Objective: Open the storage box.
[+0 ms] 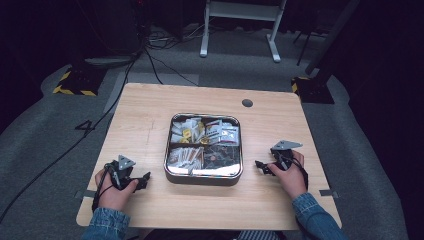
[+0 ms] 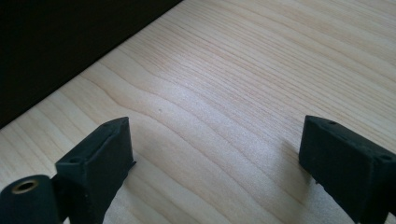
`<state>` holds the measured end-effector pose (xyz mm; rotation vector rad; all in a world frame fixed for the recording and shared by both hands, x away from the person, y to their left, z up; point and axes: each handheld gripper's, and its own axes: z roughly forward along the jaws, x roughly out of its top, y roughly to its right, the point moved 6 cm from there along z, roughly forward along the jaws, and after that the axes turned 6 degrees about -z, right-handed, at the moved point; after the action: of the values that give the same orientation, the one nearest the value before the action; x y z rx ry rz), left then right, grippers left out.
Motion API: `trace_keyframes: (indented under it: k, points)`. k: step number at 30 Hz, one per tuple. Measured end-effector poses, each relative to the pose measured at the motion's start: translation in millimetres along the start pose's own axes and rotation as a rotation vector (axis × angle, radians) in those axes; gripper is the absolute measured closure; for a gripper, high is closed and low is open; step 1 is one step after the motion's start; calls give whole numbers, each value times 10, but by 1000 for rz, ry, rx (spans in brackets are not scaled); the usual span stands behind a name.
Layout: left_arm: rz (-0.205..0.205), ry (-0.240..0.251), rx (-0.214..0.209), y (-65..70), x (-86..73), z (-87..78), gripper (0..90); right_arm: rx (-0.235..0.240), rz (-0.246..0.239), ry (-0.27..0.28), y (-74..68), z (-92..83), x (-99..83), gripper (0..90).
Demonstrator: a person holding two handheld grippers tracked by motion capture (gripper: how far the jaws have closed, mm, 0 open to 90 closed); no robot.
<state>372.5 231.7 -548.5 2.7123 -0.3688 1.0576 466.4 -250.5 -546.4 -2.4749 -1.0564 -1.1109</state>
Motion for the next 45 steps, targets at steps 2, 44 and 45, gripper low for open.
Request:
trace_keyframes:
  k: [2, 44, 45]
  points:
    - [0, 0, 0, 0, 0, 0, 156, 0, 0, 0, 0, 0, 0, 98]
    - [5, -2, -4, 2, 3, 2, 156, 72, 6, 87, -21, -421, 426, 189]
    - [5, -2, -4, 2, 3, 2, 157, 79, 3, 98, -33, -443, 465, 191]
